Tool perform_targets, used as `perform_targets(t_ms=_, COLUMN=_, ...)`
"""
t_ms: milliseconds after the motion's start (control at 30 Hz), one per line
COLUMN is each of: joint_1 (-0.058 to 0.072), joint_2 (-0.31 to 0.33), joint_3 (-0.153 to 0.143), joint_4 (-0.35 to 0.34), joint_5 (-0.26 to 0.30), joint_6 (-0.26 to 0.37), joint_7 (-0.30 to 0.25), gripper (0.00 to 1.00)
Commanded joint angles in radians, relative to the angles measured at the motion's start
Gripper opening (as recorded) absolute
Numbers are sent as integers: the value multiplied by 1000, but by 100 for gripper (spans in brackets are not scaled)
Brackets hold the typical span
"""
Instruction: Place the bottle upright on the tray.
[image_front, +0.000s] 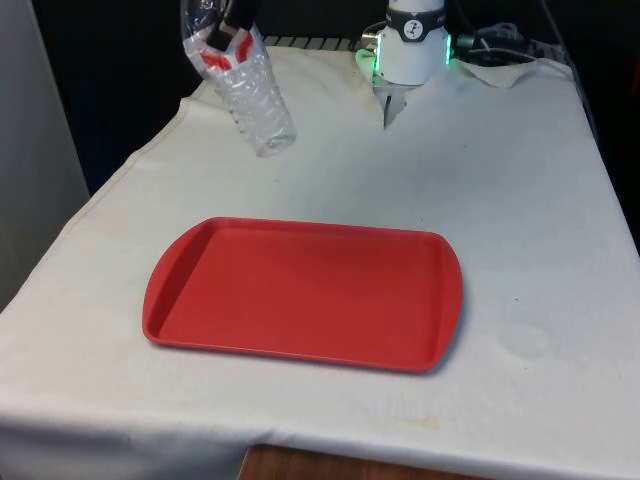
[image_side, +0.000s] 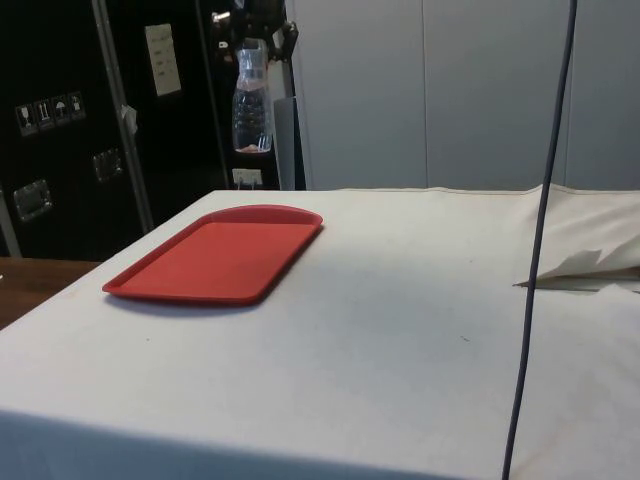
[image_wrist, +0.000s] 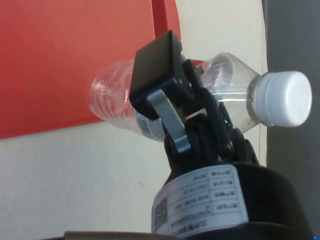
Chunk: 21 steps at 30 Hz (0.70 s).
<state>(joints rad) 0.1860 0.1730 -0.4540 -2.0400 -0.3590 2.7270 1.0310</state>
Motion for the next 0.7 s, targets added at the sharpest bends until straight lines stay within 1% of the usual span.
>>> perform_targets(t_ms=0, joint_1=-4, joint_2=-3, joint_3=8, joint_4=-10, joint_5=15, joint_6=21, joint_7=-21, gripper=28)
perform_targets(t_ms=200, joint_1=-4, joint_2=-2, joint_3=9, joint_4=-16, joint_5=15, joint_6=38, joint_7=-54, gripper=28)
perform_targets(t_ms=233, joint_1=0, joint_2=0, joint_3=0, joint_4=-7, joint_5=0, joint_6=21, joint_7=-38, gripper=28)
perform_targets(t_ms=267, joint_1=-4, joint_2=-2, joint_3=9, joint_4=-16, joint_5=15, joint_6=41, joint_7=-58, gripper=28)
perform_targets(t_ms=500, joint_1=-4, joint_2=1, joint_3=10, joint_4=-20, joint_5=16, joint_6=60, joint_7=-95, gripper=28)
perform_targets(t_ms=533, joint_1=0, joint_2=4, joint_3=1, joint_4=-10, joint_5=0, joint_6=44, joint_7=-81, gripper=28)
perform_targets(t_ms=567, joint_1=-4, joint_2=1, joint_3=10, joint_4=-20, joint_5=16, joint_6=63, joint_7=-100, gripper=28)
perform_targets(t_ms=667, joint_1=-4, joint_2=3, joint_3=11, joint_4=-21, joint_5=16, joint_6=72, joint_7=-113, gripper=28)
